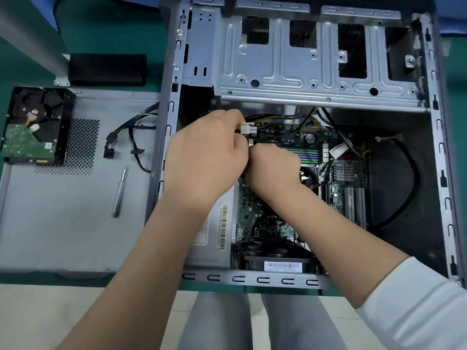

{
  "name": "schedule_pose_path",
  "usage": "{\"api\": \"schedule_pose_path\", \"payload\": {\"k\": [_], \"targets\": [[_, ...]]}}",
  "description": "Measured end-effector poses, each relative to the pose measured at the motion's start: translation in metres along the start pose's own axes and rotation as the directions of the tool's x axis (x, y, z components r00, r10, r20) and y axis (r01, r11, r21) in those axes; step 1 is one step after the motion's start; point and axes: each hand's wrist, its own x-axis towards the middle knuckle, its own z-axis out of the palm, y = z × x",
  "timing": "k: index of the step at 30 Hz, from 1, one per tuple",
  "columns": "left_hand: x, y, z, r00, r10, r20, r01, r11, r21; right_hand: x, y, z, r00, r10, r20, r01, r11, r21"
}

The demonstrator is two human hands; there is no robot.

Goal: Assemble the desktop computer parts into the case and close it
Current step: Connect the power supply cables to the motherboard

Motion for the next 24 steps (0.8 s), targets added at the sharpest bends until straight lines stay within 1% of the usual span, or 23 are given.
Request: {"api": "schedule_pose_path", "payload": {"k": [4,8,14,16,19,21,24], "targets": [[-0.001,0.000,0.000,1.000,-0.002,-0.008,0.002,1.000,0.008,-0.001,0.000,-0.003,1.000,-0.031,0.001,0.031,0.999,0.009],[0.000,0.000,-0.001,1.000,-0.005,-0.006,0.005,1.000,0.003,-0.004,-0.003,-0.007,0.986,-0.156,0.053,0.158,0.987,-0.029],[0.001,-0.001,0.000,1.000,-0.004,-0.018,0.004,1.000,0.006,0.001,0.001,-0.002,0.994,-0.111,0.018,0.111,0.994,0.003],[0.001,-0.001,-0.001,1.000,-0.005,-0.015,0.005,1.000,0.005,0.002,0.002,-0.001,0.991,-0.134,0.016,0.134,0.991,0.003],[-0.001,0.001,-0.001,1.000,-0.005,-0.008,0.005,1.000,0.006,0.006,0.008,-0.002,0.981,-0.184,0.063,0.182,0.983,0.035],[-0.001,0.002,-0.001,1.000,-0.005,-0.010,0.005,1.000,0.003,0.009,0.012,-0.003,0.981,-0.177,0.084,0.172,0.983,0.066],[0.000,0.000,-0.001,1.000,-0.002,-0.017,0.002,1.000,0.000,0.009,0.014,-0.002,0.983,-0.172,0.057,0.167,0.983,0.080]]}}
